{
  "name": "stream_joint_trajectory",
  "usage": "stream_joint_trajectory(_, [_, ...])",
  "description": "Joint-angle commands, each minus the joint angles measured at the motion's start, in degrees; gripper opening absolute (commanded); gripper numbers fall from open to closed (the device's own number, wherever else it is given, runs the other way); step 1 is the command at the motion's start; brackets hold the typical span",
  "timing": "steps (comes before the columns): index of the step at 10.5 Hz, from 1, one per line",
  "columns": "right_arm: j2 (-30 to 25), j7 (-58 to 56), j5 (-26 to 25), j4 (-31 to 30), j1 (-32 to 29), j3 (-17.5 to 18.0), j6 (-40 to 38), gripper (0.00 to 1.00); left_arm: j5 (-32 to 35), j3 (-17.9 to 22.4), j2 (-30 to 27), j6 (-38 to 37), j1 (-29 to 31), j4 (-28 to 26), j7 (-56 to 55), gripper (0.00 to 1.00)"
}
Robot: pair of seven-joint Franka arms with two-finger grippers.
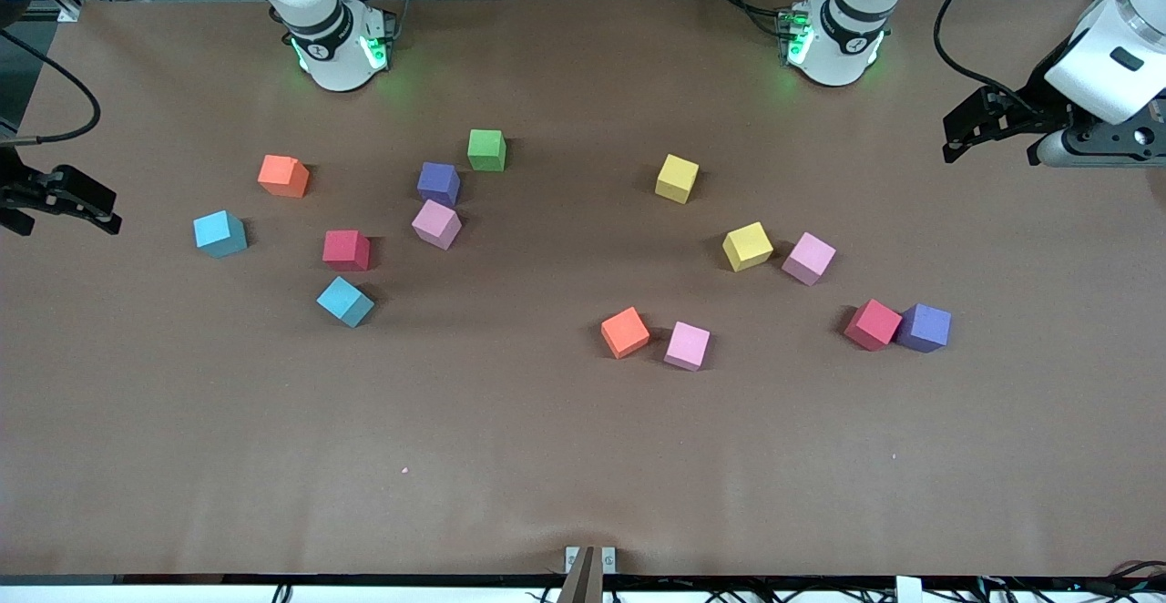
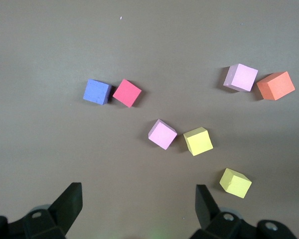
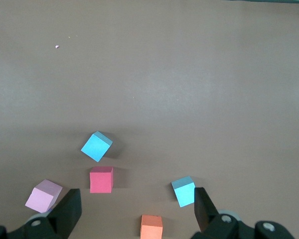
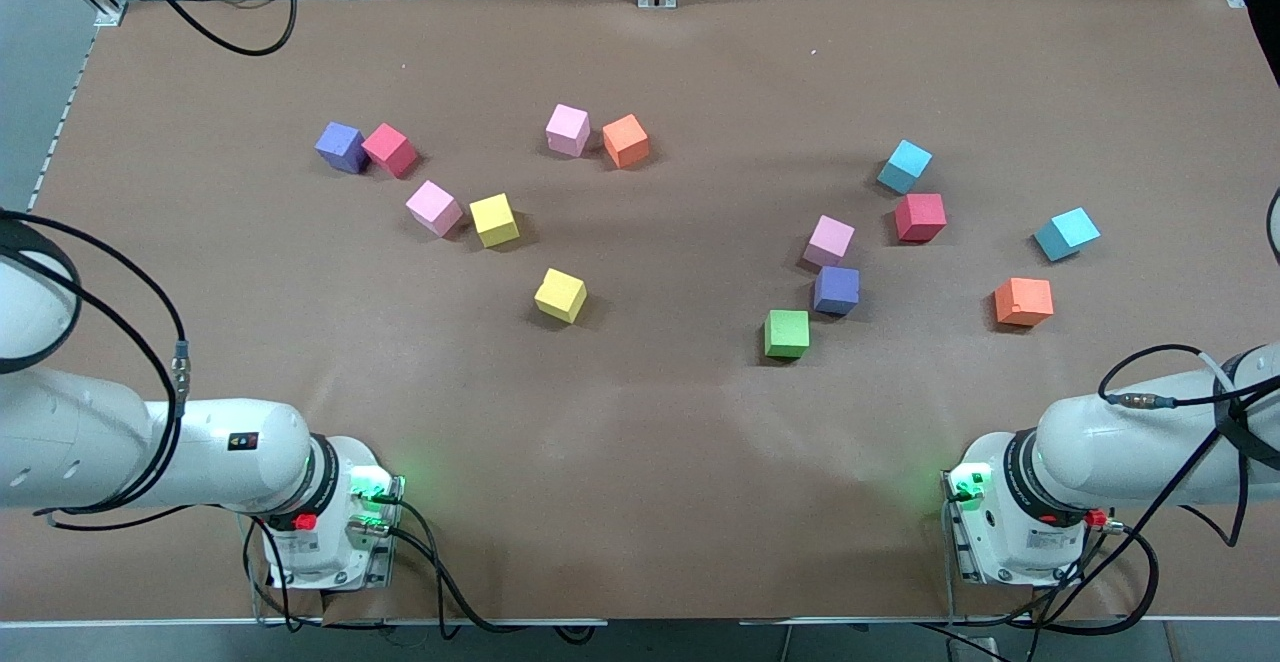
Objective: Arrange 11 blocks into digit 3
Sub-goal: 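Reach the left gripper to a yellow cube and grasp it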
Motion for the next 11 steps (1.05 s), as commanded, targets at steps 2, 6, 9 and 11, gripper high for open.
stream_joint_trajectory(2, [-0.48, -0.23, -0.33, -1.10, -0.07, 0.38, 0.45, 1.00, -0.81, -0.02, -0.91, -0.27, 0.61, -0.66, 0.24, 1.00])
stream_joint_trajectory(6, [-0.48, -0.23, -0.33, -1.10, -0.25, 0.38, 0.46, 1.00, -1.60, -1.07, -0.55, 2.18, -2.38, -9.24, -5.00, 1.00])
stream_joint_trajectory(9, [-0.48, -0.23, 0.02, -1.10, -0.25, 0.38, 0.54, 1.00, -1.69, -8.78, -0.55, 9.37, -2.56, -19.17, -20.71, 1.00])
stream_joint_trajectory(11, [-0.48, -0.14, 0.02, -1.10, -0.16, 0.38, 0.72, 1.00, -4.13, -11.35, 0.84, 14.04, -3.52, -23.49, -31.16, 1.00])
